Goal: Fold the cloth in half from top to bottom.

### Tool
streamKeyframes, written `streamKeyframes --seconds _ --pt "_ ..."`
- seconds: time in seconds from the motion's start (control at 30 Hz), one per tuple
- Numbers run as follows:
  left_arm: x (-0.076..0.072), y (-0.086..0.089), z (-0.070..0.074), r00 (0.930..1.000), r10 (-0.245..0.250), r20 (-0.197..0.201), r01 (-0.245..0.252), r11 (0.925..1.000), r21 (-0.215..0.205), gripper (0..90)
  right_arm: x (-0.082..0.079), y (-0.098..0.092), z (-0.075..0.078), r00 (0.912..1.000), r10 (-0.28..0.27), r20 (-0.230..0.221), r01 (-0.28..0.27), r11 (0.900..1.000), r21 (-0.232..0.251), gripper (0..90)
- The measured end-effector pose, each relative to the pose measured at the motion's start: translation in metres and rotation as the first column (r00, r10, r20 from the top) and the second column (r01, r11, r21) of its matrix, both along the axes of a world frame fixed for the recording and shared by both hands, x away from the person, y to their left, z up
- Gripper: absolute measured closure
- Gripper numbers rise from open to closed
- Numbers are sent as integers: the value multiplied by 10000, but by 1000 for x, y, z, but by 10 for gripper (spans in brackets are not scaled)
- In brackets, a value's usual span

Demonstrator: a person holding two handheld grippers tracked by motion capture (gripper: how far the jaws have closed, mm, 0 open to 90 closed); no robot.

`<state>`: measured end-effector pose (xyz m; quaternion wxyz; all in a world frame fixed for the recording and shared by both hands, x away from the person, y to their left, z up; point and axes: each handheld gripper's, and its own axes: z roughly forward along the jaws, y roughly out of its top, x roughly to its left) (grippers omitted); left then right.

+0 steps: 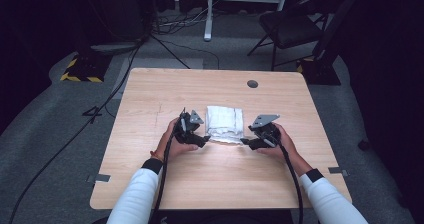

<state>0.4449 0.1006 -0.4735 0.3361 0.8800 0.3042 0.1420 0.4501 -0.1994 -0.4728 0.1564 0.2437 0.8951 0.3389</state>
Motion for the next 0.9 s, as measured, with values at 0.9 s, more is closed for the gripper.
streamKeyframes --seconds 0.9 --pt "-46 15 9 9976 -153 679 15 9799 1993 175 -29 -23 14 10000 -15 54 19 9962 -870 317"
